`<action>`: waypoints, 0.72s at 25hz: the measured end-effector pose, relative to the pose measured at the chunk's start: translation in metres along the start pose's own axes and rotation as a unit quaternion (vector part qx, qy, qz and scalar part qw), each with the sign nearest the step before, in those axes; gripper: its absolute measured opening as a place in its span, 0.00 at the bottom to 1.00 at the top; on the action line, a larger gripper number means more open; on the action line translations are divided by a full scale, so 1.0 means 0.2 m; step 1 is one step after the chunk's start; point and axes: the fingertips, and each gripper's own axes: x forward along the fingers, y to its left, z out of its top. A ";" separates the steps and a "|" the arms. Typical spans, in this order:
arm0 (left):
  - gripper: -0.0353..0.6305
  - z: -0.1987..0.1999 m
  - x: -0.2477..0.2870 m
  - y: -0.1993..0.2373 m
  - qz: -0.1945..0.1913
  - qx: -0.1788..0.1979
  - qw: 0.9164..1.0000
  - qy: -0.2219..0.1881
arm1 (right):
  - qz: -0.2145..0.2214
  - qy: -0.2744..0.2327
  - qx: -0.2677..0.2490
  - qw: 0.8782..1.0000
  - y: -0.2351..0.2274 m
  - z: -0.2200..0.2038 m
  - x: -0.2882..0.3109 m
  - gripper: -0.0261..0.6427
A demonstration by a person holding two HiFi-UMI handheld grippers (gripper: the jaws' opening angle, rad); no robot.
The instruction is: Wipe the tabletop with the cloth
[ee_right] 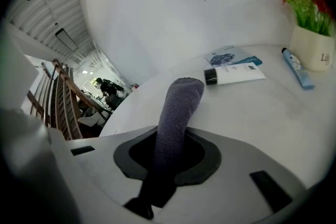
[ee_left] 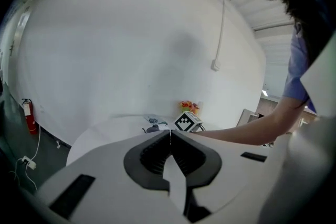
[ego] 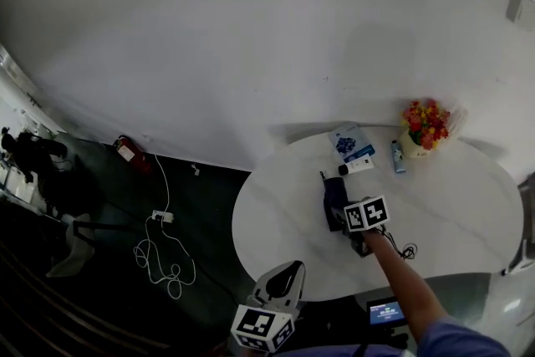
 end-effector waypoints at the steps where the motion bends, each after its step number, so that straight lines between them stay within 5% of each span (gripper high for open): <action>1: 0.08 0.00 0.03 -0.02 -0.007 0.003 1.000 0.002 | -0.006 -0.001 0.004 1.000 -0.04 -0.01 -0.03 0.14; 8: 0.08 0.03 0.22 -0.25 -0.054 0.024 0.998 0.016 | -0.037 -0.012 0.033 0.999 -0.34 -0.10 -0.25 0.14; 18: 0.08 0.07 0.66 -0.71 -0.031 0.018 0.999 0.009 | -0.051 -0.018 0.039 0.998 -0.99 -0.23 -0.78 0.14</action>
